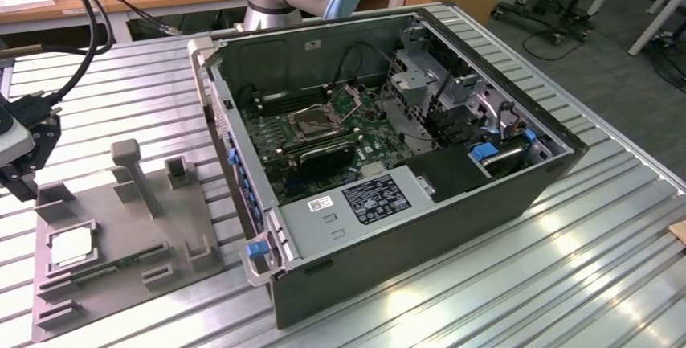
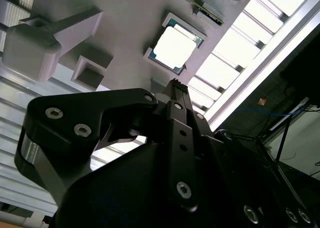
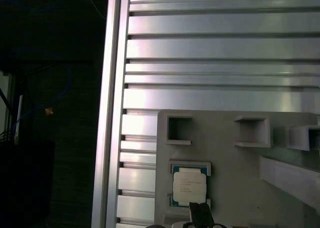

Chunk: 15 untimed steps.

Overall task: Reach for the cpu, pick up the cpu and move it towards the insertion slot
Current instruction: 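Reach for the cpu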

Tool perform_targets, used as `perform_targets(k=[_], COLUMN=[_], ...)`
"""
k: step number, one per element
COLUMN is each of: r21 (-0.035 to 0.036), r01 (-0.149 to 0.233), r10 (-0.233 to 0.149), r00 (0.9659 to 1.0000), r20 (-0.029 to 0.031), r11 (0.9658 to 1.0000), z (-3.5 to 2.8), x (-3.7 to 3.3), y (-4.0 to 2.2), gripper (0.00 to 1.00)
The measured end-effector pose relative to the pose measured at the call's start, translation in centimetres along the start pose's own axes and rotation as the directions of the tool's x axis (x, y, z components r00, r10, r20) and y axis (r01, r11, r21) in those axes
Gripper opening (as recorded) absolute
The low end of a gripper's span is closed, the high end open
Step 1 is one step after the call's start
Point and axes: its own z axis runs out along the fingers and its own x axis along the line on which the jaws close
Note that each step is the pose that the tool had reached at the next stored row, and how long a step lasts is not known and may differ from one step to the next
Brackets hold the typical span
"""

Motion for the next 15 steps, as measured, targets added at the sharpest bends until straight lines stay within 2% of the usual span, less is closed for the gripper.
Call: perform_targets(k=[15], r21=[0.0], r01=[0.0], r10=[0.0], r00=[1.0], r20=[0.0], r11=[1.0], z=[0.65], x=[0.0], y=[-0.03], gripper=[0.11])
